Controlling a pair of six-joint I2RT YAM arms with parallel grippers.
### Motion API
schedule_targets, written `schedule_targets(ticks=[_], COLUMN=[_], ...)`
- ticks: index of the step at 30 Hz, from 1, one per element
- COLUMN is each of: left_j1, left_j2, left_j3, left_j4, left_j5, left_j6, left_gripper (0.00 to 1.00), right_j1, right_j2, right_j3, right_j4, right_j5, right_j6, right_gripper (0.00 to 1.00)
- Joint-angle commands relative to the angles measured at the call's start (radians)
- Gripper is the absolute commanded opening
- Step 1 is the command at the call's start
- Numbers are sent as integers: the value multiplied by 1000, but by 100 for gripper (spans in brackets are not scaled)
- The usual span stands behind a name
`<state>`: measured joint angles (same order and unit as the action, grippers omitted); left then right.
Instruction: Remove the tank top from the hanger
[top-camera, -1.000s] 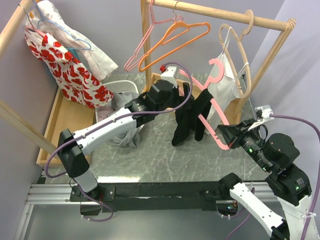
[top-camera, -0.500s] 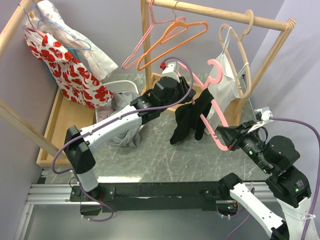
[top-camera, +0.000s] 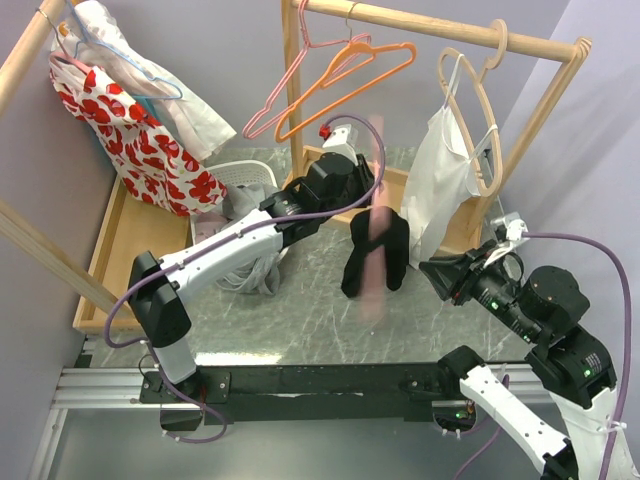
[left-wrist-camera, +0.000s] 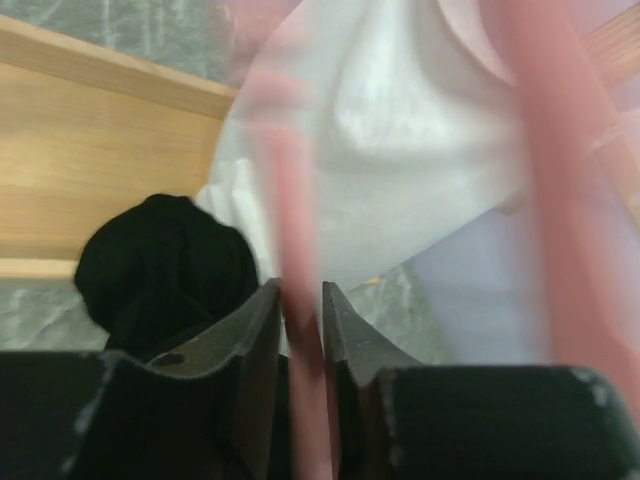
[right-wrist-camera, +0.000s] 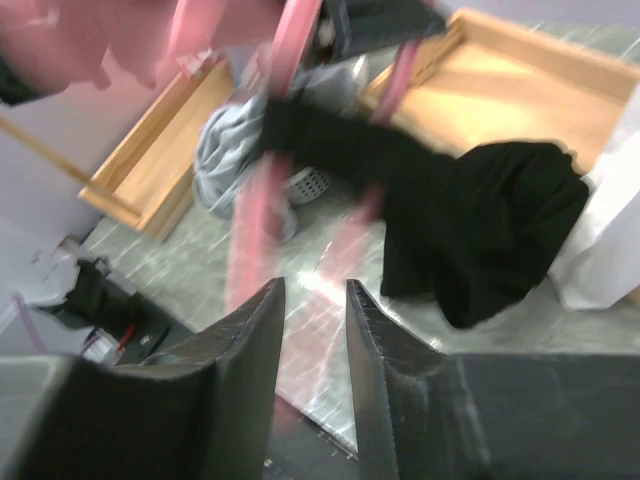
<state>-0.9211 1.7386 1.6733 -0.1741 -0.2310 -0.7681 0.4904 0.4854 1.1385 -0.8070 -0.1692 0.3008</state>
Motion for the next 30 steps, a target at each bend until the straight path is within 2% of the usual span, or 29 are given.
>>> schedule_targets(ticks=[1,5,13,17,18,22,30], left_j1=[1,11,48,73,86,96,97], left_j2=[-16,-30,-24,-1,7,30,145], left_j3=[20,16,46,62,71,129,261], left_j4=[-64,-88,-159,-191,-197,-234,-314], left_j5=[2,19,145,222,283,334,499], left_j6=[127,150,213,230,231,259,320], left_gripper=[1,1,1,1,1,1,1], right_j1=[2,2,2,4,2,4,5], right_j2=[-13,-22,39,91,97,145,145], right_j3=[32,59,32,11,-15,-66,-186], right_j4=[78,63,110,158,178,258,440], right_j5=[40,94,31,-61,-120,-220,-293], right_j6=[4,-12,-5,20,24,72,162], right_gripper=[42,50,51,50,50,50,52])
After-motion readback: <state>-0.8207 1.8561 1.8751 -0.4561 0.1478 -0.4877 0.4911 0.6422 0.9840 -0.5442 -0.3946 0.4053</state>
